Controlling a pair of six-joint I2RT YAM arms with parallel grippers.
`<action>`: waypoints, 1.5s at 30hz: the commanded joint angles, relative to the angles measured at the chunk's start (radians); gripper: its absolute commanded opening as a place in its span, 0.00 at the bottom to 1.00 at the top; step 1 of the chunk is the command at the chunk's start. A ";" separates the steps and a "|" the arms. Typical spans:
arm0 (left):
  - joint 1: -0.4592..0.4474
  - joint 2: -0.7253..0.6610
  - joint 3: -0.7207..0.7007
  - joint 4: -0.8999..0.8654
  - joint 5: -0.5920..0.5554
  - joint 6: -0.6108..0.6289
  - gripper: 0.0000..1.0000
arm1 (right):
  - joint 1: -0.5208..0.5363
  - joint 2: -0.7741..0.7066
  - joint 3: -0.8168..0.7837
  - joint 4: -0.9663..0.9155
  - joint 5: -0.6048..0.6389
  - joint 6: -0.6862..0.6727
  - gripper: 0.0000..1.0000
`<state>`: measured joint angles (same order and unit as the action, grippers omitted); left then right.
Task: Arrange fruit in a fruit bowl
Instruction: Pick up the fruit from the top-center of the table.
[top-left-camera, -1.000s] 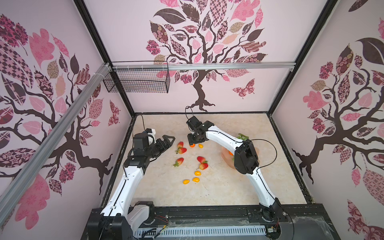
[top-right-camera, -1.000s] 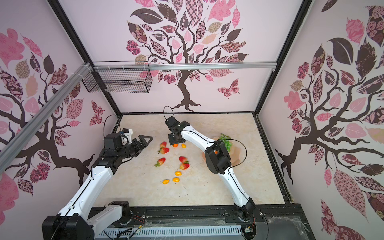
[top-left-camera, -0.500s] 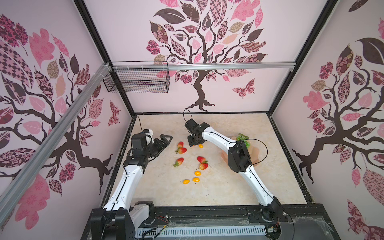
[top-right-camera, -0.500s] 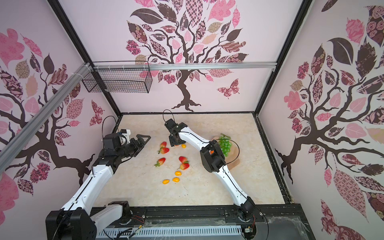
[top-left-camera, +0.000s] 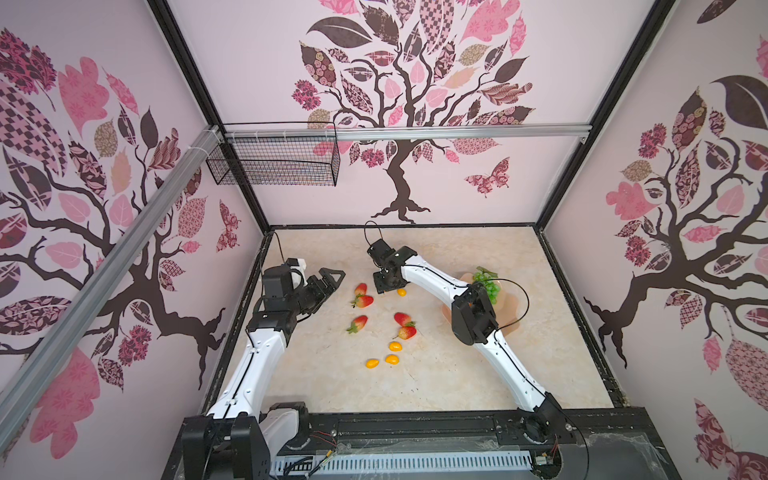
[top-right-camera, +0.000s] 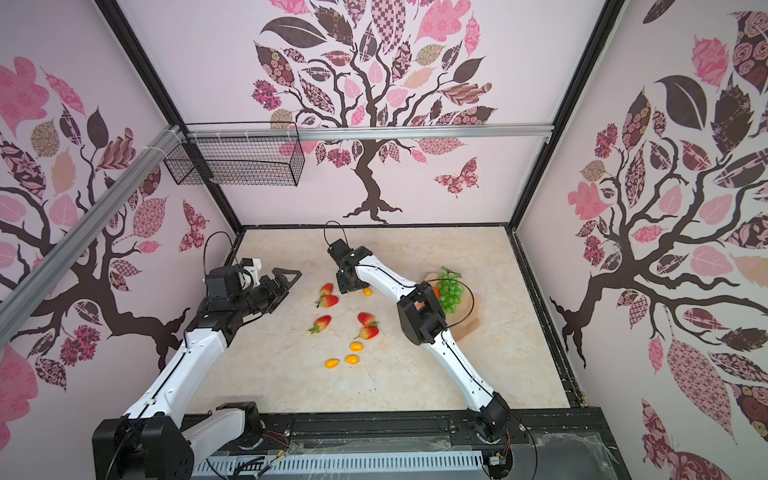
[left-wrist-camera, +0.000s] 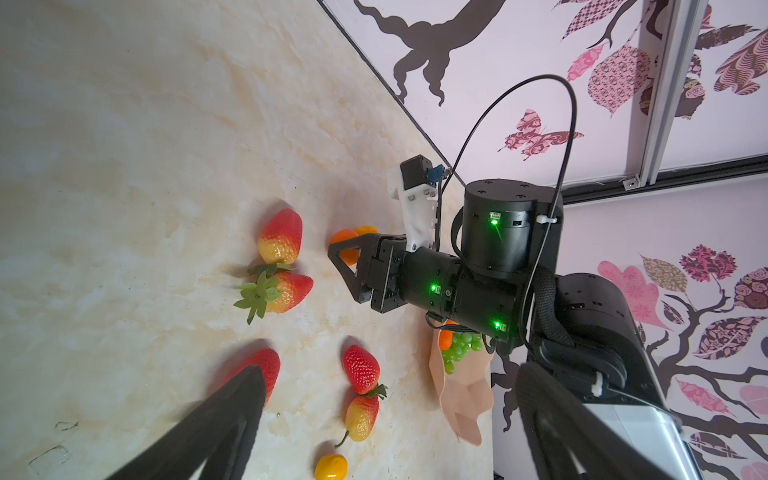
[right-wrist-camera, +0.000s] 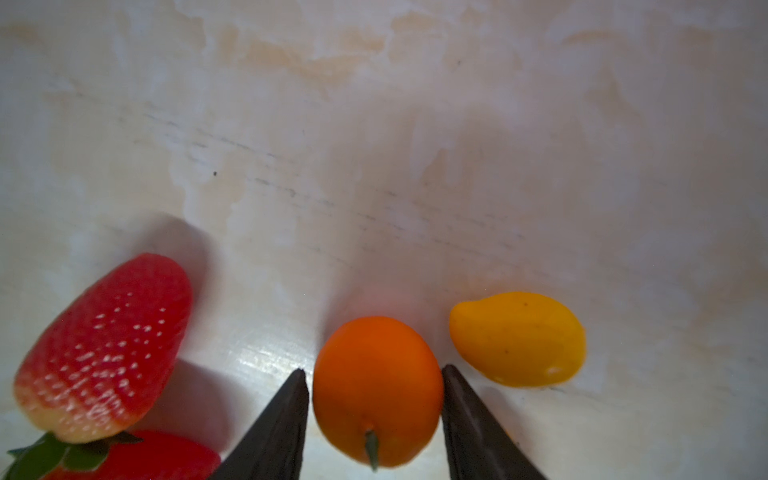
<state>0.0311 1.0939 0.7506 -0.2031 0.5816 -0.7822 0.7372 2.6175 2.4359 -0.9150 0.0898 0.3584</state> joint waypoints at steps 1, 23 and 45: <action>0.005 0.001 -0.027 0.024 0.008 0.005 0.98 | 0.004 0.047 0.032 -0.028 0.009 -0.009 0.54; -0.008 -0.040 -0.091 0.042 0.033 -0.015 0.98 | 0.004 -0.098 -0.039 -0.003 -0.017 -0.016 0.48; -0.240 -0.066 -0.123 0.088 -0.083 -0.016 0.98 | -0.020 -0.650 -0.660 0.182 0.021 0.014 0.48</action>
<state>-0.1856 1.0340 0.6525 -0.1486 0.5205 -0.8093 0.7280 2.0556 1.8210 -0.7502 0.0937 0.3599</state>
